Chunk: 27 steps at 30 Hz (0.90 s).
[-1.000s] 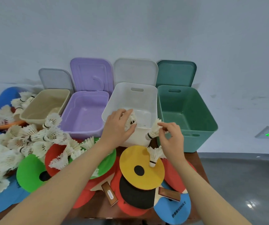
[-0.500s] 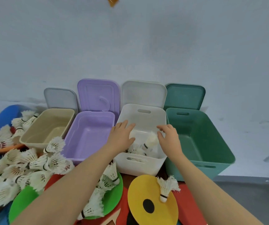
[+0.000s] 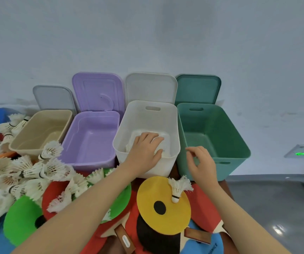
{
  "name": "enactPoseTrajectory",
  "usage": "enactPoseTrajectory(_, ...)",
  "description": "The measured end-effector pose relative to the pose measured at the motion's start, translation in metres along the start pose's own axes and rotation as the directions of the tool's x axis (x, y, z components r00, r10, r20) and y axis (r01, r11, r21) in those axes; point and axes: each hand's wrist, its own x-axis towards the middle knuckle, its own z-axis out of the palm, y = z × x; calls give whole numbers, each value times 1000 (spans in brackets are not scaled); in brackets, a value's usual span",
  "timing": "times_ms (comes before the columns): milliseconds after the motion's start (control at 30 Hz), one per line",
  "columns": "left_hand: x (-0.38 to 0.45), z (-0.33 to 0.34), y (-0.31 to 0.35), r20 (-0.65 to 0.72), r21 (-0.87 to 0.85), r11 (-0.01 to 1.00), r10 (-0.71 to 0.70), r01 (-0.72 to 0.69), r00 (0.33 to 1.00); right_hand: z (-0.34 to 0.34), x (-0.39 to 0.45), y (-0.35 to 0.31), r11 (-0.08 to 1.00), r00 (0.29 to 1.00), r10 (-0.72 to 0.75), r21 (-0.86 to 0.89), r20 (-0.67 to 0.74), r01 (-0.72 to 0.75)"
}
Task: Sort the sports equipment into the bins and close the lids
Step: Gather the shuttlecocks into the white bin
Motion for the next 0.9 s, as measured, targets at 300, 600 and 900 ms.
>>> enactPoseTrajectory(300, -52, 63, 52, 161, -111, 994, 42, -24, 986, 10, -70, 68, 929, 879, 370, -136, 299, -345)
enactPoseTrajectory(600, -63, 105, 70, 532, -99, 924, -265, 370, 804, 28, -83, 81, 885, 808, 466, -209, 360, -417)
enactPoseTrajectory(900, -78, 88, 70, 323, -408, 800, -325, 441, 889, 13, -95, 69, 898, 880, 431, -2, 201, -440)
